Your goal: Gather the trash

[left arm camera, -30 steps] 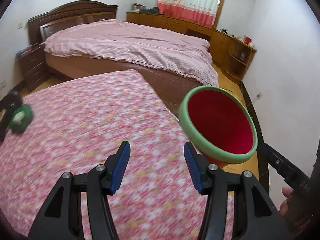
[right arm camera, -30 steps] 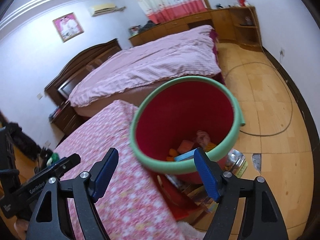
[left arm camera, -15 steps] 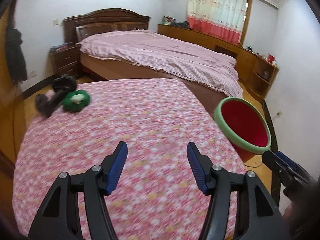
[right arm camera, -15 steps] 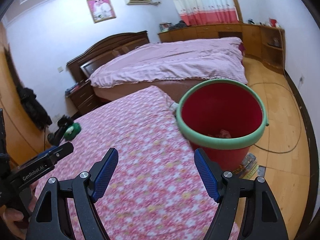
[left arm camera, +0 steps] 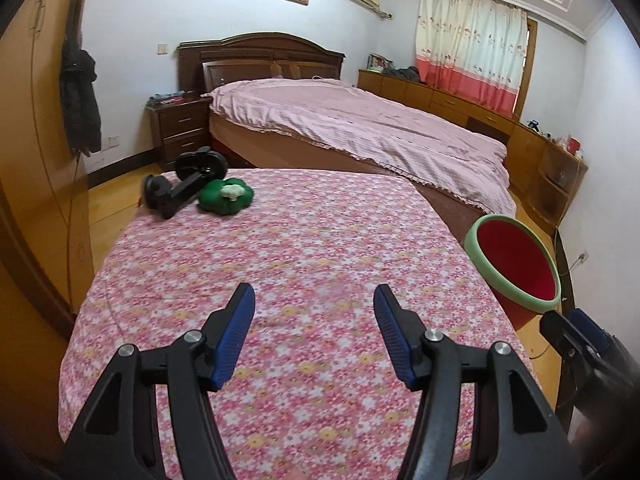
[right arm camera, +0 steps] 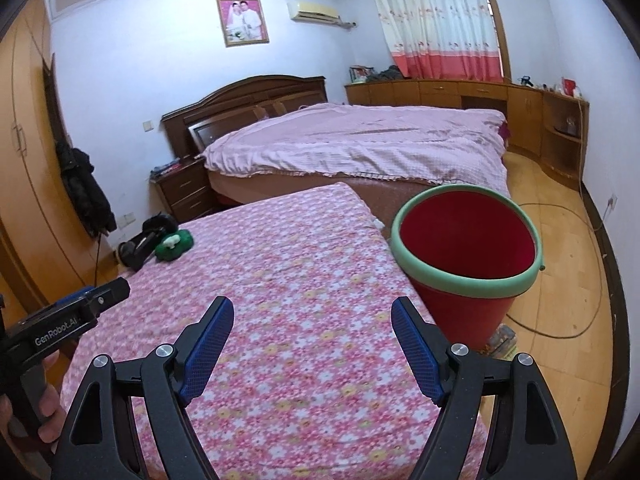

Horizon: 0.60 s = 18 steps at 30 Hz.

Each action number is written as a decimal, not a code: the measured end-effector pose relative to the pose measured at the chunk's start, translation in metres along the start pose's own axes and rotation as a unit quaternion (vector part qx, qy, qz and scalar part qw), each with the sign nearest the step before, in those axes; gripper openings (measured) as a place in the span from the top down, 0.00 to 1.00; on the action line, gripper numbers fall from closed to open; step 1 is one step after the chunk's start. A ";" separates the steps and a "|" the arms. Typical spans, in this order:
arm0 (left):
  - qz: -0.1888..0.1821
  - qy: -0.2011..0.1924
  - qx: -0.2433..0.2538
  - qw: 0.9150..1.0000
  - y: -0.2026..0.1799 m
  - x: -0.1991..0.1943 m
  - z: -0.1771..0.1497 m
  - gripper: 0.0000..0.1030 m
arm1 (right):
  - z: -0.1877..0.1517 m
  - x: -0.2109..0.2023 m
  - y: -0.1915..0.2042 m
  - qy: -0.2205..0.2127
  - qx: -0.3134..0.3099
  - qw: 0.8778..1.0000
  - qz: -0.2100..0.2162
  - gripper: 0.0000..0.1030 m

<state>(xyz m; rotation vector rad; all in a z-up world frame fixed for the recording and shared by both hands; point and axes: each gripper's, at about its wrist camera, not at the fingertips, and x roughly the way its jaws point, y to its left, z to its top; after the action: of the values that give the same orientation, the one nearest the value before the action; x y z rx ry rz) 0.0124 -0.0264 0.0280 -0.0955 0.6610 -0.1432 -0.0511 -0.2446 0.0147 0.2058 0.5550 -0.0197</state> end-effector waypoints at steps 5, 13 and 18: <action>0.010 -0.007 -0.010 1.000 0.010 -0.006 -0.004 0.40 | -0.003 -0.010 0.009 -0.023 -0.006 1.000 -0.001 0.21; 0.019 -0.022 -0.014 0.999 0.014 -0.012 -0.004 0.40 | -0.003 -0.015 0.015 -0.036 -0.013 0.999 -0.003 0.20; 0.023 -0.026 -0.009 0.999 0.011 -0.014 -0.005 0.40 | -0.003 -0.015 0.013 -0.031 -0.009 0.999 0.000 0.20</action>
<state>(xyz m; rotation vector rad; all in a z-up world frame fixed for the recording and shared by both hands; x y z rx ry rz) -0.0008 -0.0133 0.0314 -0.1003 0.6113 -0.0896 -0.0643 -0.2322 0.0220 0.1868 0.4926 -0.0214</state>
